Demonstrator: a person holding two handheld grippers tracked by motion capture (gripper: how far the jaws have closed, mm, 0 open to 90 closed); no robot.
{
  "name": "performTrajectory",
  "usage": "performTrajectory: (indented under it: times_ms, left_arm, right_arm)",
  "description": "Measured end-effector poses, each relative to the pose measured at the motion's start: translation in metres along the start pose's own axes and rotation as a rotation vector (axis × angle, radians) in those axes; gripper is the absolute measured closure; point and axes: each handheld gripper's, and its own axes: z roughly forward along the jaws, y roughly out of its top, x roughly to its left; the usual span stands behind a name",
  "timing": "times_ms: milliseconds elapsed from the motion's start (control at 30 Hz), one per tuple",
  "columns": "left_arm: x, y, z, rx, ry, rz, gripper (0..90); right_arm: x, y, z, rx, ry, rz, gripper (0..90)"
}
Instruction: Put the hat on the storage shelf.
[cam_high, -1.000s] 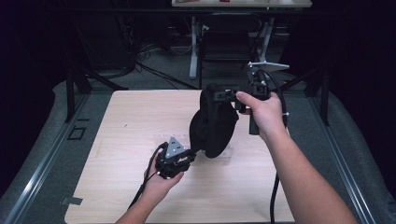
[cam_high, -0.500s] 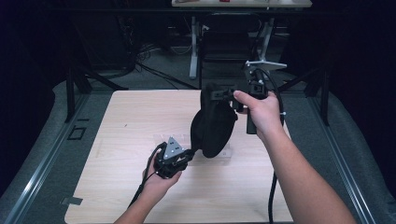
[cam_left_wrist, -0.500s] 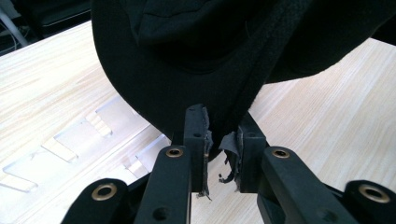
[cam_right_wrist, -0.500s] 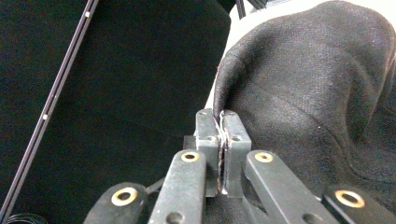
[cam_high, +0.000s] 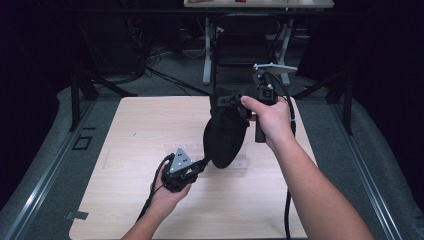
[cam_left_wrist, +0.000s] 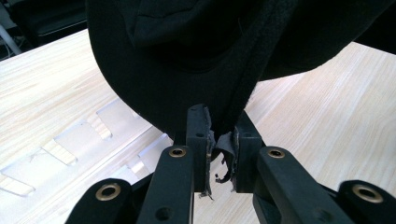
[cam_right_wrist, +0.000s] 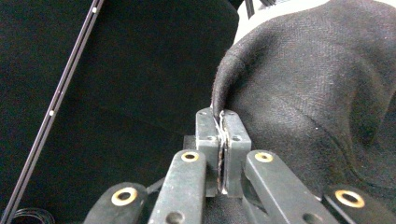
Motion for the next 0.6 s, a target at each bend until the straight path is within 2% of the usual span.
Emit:
performTrajectory:
  times_ms: [600]
  left_arm:
    - [0.000,-0.008,-0.001,0.006,0.023,0.000,82.1]
  right_arm:
    - [0.004,-0.003,0.012,0.036,0.023,-0.007,87.0]
